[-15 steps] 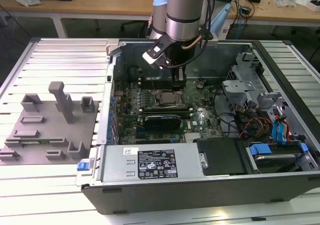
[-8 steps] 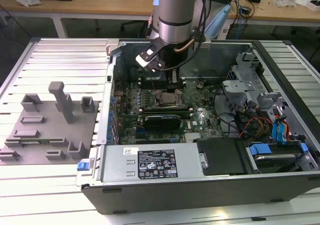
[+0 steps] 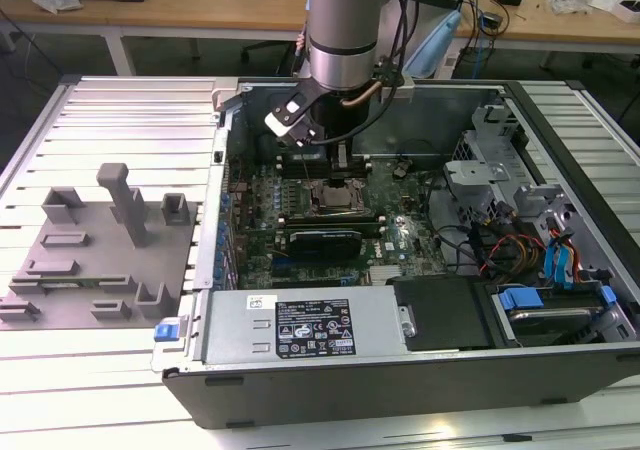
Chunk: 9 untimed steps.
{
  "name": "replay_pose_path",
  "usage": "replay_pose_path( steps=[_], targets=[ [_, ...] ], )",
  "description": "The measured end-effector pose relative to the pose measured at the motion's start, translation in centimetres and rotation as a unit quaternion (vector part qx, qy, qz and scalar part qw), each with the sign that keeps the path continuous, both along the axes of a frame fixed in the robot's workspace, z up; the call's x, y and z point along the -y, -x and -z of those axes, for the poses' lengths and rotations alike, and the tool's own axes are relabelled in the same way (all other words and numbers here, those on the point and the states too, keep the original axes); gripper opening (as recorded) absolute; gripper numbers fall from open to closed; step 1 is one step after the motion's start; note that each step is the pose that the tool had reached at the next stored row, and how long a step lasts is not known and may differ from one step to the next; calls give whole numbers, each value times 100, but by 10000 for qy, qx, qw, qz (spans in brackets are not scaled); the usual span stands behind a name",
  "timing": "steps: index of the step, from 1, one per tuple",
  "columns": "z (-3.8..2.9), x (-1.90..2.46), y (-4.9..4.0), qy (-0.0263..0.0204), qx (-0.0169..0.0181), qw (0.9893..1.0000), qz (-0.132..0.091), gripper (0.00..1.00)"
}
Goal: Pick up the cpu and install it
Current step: 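Close the cpu cover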
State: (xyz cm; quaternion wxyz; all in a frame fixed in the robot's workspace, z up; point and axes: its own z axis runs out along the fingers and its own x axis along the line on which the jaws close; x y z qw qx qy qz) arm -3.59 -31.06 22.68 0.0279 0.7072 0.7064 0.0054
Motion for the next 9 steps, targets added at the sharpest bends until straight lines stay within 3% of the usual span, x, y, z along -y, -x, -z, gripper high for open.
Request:
replay_pose_path(
  steps=[6, 7, 9],
  targets=[
    [-2, 0, 1, 0, 0, 10000, -12, 11],
    [-2, 0, 1, 1, 0, 10000, -73, 11],
    [-2, 0, 1, 1, 0, 9990, -442, 11]
  ],
)
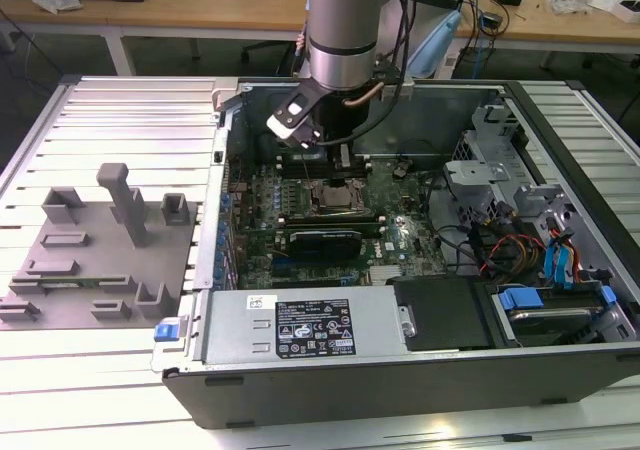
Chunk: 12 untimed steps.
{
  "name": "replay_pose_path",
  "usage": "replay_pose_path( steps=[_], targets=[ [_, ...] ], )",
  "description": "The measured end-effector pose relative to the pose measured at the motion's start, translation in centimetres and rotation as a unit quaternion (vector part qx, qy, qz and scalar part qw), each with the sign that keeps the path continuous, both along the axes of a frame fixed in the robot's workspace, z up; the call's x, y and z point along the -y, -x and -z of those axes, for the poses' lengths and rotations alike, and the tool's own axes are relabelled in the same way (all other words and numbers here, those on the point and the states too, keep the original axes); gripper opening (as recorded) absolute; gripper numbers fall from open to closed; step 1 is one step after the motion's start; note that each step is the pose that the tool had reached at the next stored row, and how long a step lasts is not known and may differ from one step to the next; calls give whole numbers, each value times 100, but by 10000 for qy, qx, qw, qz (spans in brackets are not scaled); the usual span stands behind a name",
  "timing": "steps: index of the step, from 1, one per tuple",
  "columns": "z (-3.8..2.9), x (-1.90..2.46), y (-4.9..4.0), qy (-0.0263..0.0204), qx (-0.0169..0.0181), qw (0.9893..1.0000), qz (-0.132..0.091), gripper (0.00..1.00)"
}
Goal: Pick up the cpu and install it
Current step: 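Close the cpu cover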
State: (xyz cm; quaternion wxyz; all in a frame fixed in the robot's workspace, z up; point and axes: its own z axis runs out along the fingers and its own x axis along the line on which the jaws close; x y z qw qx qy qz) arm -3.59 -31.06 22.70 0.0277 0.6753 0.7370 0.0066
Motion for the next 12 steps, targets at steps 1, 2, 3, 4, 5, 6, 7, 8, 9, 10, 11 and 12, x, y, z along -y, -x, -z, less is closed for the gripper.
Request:
replay_pose_path(
  steps=[1, 2, 3, 4, 5, 6, 7, 8, 9, 10, 11, 12],
  targets=[
    [0, 0, 0, 0, 0, 9999, -163, 11],
    [1, 0, 0, 0, 0, 9994, -353, 11],
    [2, 0, 0, 3, 0, 9987, -509, 11],
    [3, 0, -1, 13, -1, 9977, -681, 11],
    [3, 0, 0, 23, -1, 9965, -836, 11],
    [3, 0, 0, 31, -2, 9953, -963, 11],
    [4, 1, 0, 36, -2, 9944, -1055, 11],
    [5, 0, 0, 45, -2, 9927, -1207, 11],
    [6, 0, 0, 54, -3, 9907, -1361, 11],
    [6, 0, 0, 62, -3, 9888, -1490, 11],
    [7, 0, 0, 68, -3, 9874, -1579, 11],
    [8, 0, 0, 82, -4, 9832, -1824, 11]
  ],
)
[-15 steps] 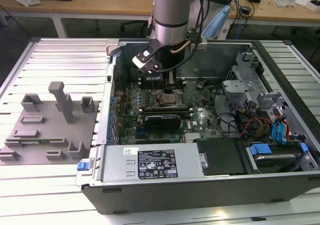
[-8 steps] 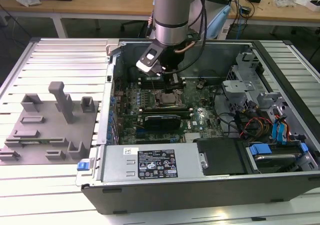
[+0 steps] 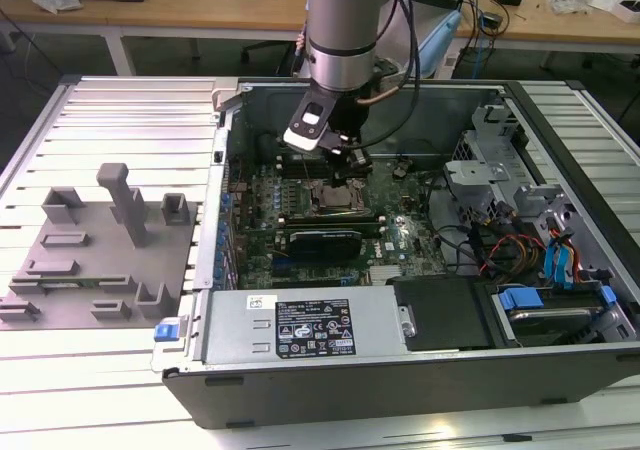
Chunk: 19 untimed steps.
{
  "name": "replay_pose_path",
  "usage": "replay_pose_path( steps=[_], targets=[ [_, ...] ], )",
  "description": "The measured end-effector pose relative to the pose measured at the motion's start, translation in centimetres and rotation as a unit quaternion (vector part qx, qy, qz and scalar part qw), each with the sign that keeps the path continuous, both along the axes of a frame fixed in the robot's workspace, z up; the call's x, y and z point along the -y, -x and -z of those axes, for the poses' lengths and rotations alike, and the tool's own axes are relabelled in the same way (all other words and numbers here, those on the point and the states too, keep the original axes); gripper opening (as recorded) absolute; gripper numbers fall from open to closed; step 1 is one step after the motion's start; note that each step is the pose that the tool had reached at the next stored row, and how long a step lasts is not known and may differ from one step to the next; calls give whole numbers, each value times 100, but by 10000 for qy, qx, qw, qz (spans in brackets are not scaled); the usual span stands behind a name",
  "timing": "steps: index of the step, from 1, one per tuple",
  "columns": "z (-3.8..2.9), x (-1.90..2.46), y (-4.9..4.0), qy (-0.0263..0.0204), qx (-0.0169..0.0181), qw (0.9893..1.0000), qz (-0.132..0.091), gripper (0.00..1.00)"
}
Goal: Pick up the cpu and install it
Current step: 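Close the cpu cover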
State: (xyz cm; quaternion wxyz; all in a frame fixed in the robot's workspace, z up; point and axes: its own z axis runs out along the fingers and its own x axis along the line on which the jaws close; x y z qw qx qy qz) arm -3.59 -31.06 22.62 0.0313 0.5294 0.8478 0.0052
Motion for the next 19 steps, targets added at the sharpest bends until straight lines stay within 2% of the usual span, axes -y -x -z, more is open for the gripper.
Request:
replay_pose_path(
  steps=[2, 4, 5, 8, 10, 11, 12, 14, 16, 17, 18, 19],
  targets=[
    [1, 0, 0, 13, 0, 9997, -226, 11],
    [3, 0, 0, 32, 0, 9985, -544, 11],
    [4, 0, 0, 42, 0, 9973, -730, 11],
    [7, -1, 0, 67, 1, 9925, -1223, 11],
    [8, 0, 0, 77, 0, 9901, -1401, 11],
    [9, 0, 0, 84, 0, 9879, -1547, 11],
    [10, 0, 0, 91, 1, 9853, -1706, 11],
    [11, 0, 0, 102, 1, 9813, -1920, 11],
    [13, 0, 0, 114, 1, 9757, -2189, 11],
    [14, 0, 0, 122, 2, 9718, -2354, 11],
    [15, 0, 0, 132, 1, 9667, -2557, 11],
    [17, 0, 0, 140, 2, 9621, -2723, 11]
  ],
)
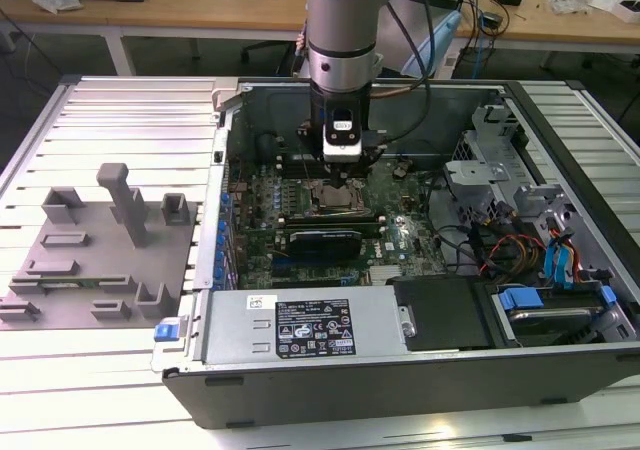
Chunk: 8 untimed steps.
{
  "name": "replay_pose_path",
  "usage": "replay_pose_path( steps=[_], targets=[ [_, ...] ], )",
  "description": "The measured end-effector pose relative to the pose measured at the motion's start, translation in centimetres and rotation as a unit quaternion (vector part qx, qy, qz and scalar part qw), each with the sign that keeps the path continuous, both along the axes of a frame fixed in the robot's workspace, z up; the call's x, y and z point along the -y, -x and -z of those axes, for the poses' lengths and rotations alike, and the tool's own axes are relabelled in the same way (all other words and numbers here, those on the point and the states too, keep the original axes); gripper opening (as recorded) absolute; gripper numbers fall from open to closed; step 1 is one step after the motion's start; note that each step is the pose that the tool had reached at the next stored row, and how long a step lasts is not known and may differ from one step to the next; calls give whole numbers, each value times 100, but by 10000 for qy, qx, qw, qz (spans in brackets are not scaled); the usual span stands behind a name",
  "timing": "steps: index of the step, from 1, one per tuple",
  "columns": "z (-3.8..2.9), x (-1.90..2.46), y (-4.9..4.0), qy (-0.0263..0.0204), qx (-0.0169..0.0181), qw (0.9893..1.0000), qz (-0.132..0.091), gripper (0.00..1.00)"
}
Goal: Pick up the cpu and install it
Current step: 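Close the cpu cover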
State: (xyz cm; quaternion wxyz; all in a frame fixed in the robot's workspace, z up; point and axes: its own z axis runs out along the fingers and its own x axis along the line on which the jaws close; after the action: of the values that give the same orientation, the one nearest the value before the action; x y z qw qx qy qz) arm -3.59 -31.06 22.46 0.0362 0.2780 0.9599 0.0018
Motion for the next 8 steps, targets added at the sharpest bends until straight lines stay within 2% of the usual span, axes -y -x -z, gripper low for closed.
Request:
replay_pose_path(
  steps=[1, 2, 4, 6, 8],
  targets=[
    [1, 0, 0, 4, 0, 10000, -89, 11],
    [2, 0, 0, 13, 0, 9996, -275, 11],
    [4, 0, 0, 31, 0, 9979, -653, 11],
    [6, 0, 0, 46, 0, 9952, -979, 11],
    [9, 0, 0, 61, 0, 9917, -1288, 11]
  ],
)
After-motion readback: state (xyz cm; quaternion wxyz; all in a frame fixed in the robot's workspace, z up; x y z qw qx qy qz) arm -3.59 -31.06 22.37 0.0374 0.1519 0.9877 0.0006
